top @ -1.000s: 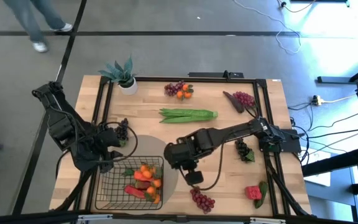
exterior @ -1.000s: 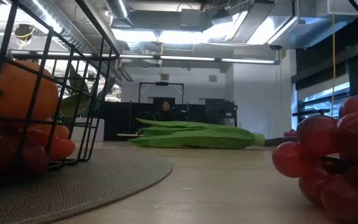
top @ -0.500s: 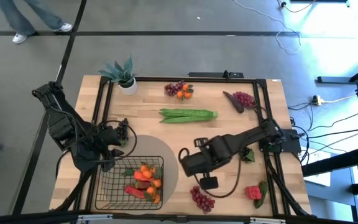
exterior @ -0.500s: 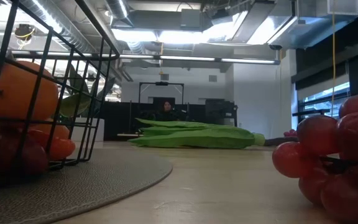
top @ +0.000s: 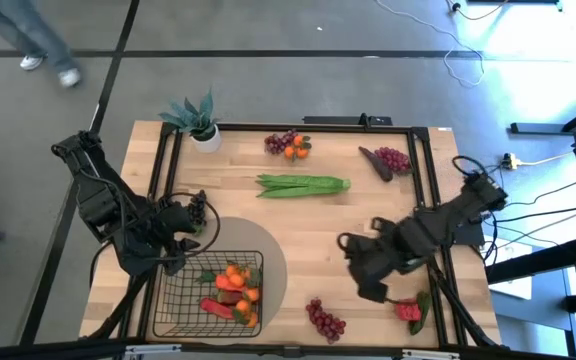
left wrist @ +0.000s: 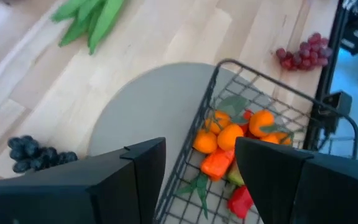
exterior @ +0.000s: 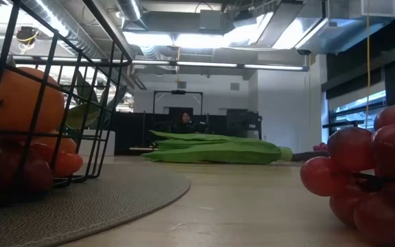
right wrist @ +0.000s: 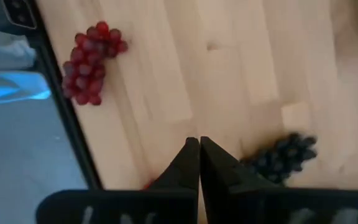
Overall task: Build produce basket
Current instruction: Put the bunch of tangerines into the wire basket
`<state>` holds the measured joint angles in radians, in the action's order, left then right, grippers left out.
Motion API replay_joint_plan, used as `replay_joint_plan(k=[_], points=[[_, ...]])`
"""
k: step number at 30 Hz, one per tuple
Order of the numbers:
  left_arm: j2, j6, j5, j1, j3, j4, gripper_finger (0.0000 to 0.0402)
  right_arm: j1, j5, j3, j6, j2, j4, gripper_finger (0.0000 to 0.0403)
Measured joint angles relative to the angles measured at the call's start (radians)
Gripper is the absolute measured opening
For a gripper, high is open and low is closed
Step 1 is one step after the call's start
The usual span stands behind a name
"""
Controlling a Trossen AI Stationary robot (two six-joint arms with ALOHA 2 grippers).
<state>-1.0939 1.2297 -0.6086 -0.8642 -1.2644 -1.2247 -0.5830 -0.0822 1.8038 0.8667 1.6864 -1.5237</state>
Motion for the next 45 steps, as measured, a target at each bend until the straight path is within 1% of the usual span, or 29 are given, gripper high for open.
replay_joint_plan(k=[4,8,11,13,16,22,24,27,30,32,34,36,38,41,45], points=[[0.0,-0.037,-0.016,0.007,0.0,-0.001,0.0181,-0.074,0.011,-0.078,0.075,-0.067,0.069,0.0],[-0.015,-0.06,-0.015,0.04,0.0,0.0,0.0181,-0.139,0.083,-0.156,0.135,-0.108,0.128,0.0],[-0.018,-0.061,-0.016,0.056,0.0,0.002,0.0181,-0.167,0.137,-0.182,0.202,-0.112,0.152,0.0],[-0.02,-0.061,-0.015,0.063,0.0,0.003,0.0181,-0.178,0.151,-0.191,0.204,-0.112,0.157,0.0],[-0.019,-0.061,-0.015,0.091,0.0,0.004,0.0181,-0.178,0.095,-0.192,0.202,-0.112,0.156,0.0],[-0.026,-0.055,-0.017,0.209,0.0,0.008,0.0181,-0.126,-0.152,-0.179,0.202,-0.113,0.143,0.0],[-0.024,-0.066,-0.018,0.251,0.0,0.007,0.0181,-0.084,-0.189,-0.179,0.195,-0.113,0.144,0.0],[-0.024,-0.106,-0.018,0.317,0.0,0.008,0.0181,0.012,-0.192,-0.179,0.11,-0.113,0.146,0.0],[-0.024,-0.111,-0.019,0.378,0.0,0.008,0.0181,0.124,-0.185,-0.179,-0.045,-0.113,0.173,0.0],[-0.024,-0.111,-0.019,0.41,0.0,0.008,0.0181,0.21,-0.153,-0.179,-0.179,-0.113,0.219,0.0],[-0.024,-0.113,-0.019,0.432,0.0,0.008,0.0181,0.301,-0.127,-0.179,-0.309,-0.112,0.283,0.0],[-0.024,-0.113,-0.019,0.448,0.0,0.007,0.0181,0.391,-0.124,-0.179,-0.417,-0.112,0.356,0.0],[-0.024,-0.113,-0.018,0.459,0.0,0.007,0.0181,0.483,-0.079,-0.179,-0.518,-0.112,0.421,0.0],[-0.024,-0.113,-0.019,0.471,0.0,0.007,0.0181,0.611,0.036,-0.179,-0.65,-0.099,0.532,0.0],[-0.025,-0.142,-0.019,0.497,0.0,0.007,0.0181,0.759,0.171,-0.179,-0.72,-0.046,0.643,0.0]])
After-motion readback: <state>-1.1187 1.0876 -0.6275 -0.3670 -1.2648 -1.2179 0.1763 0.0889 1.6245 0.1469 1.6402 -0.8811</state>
